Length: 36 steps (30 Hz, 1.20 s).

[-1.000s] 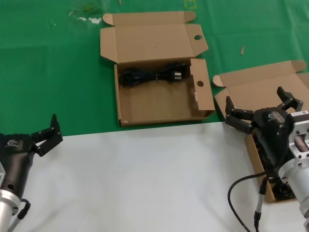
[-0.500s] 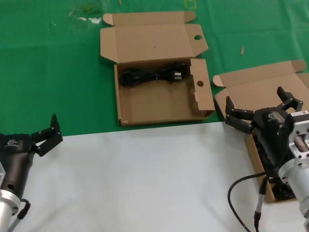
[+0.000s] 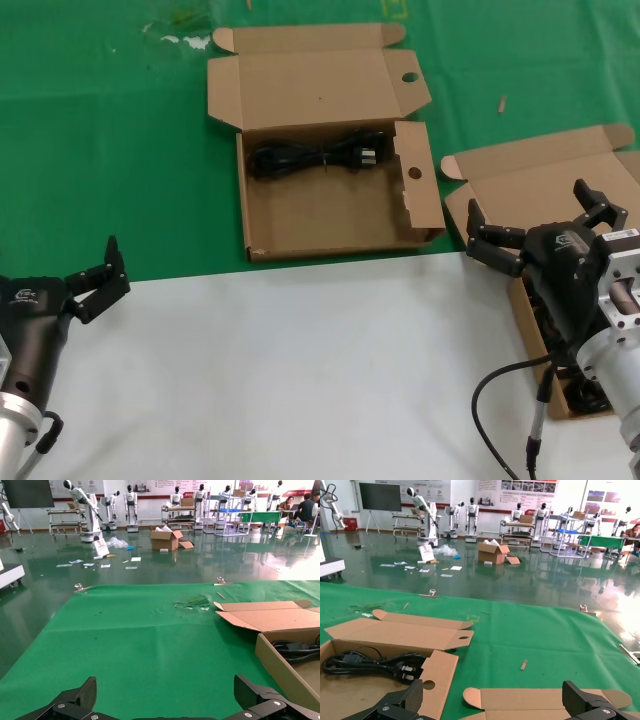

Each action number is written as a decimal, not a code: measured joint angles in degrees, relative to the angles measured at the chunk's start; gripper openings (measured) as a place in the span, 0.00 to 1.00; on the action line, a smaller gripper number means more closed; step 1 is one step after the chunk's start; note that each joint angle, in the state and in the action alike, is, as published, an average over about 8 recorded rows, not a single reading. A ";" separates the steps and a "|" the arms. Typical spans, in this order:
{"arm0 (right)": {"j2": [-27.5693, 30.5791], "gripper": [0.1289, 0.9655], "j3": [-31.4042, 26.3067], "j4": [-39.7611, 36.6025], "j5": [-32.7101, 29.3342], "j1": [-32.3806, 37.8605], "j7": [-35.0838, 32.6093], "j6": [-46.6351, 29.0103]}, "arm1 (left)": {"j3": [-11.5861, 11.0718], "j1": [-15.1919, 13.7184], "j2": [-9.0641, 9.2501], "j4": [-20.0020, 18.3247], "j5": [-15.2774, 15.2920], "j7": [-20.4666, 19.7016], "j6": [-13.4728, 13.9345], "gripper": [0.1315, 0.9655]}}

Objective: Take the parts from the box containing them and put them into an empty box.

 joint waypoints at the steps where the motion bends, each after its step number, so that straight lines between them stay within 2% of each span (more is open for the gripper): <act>1: 0.00 1.00 0.00 0.00 0.00 0.00 0.00 0.00 | 0.00 0.00 0.00 0.00 0.00 0.00 0.00 1.00; 36: 0.00 1.00 0.00 0.00 0.00 0.00 0.00 0.00 | 0.00 0.00 0.00 0.00 0.00 0.00 0.00 1.00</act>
